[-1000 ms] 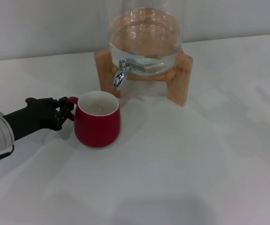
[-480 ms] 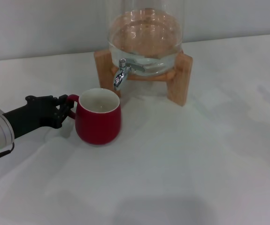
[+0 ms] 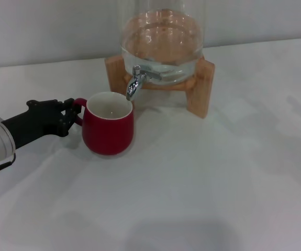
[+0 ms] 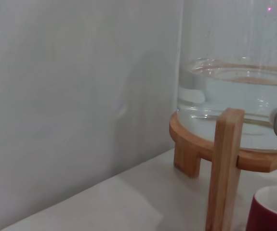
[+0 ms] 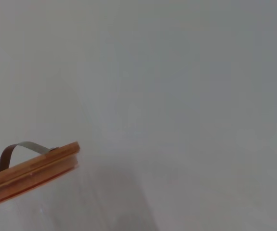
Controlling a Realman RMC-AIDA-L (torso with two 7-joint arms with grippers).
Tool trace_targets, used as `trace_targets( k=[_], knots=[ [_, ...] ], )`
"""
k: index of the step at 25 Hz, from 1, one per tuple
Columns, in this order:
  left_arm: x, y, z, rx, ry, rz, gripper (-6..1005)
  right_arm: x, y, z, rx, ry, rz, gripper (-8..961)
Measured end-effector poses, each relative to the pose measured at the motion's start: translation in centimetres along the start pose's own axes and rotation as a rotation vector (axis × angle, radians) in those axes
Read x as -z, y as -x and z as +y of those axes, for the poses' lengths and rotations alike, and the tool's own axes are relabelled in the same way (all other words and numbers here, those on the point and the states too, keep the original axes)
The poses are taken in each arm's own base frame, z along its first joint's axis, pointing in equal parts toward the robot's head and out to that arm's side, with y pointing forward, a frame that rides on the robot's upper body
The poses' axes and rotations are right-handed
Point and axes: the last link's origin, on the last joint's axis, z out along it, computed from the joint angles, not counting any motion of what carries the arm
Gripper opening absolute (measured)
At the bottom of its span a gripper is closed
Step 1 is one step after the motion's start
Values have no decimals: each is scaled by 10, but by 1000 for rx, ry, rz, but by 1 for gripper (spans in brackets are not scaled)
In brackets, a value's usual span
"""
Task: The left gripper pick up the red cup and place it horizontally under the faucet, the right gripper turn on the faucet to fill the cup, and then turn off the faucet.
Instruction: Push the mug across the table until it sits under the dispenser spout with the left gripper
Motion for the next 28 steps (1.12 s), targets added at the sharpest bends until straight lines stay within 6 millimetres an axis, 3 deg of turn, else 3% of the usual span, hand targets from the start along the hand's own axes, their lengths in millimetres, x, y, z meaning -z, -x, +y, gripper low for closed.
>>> trace_targets(
  k=[28],
  knots=[
    [-18,-12,10,-50,57,-33,151,-1,-1,1,-6,9,0,781]
  ],
)
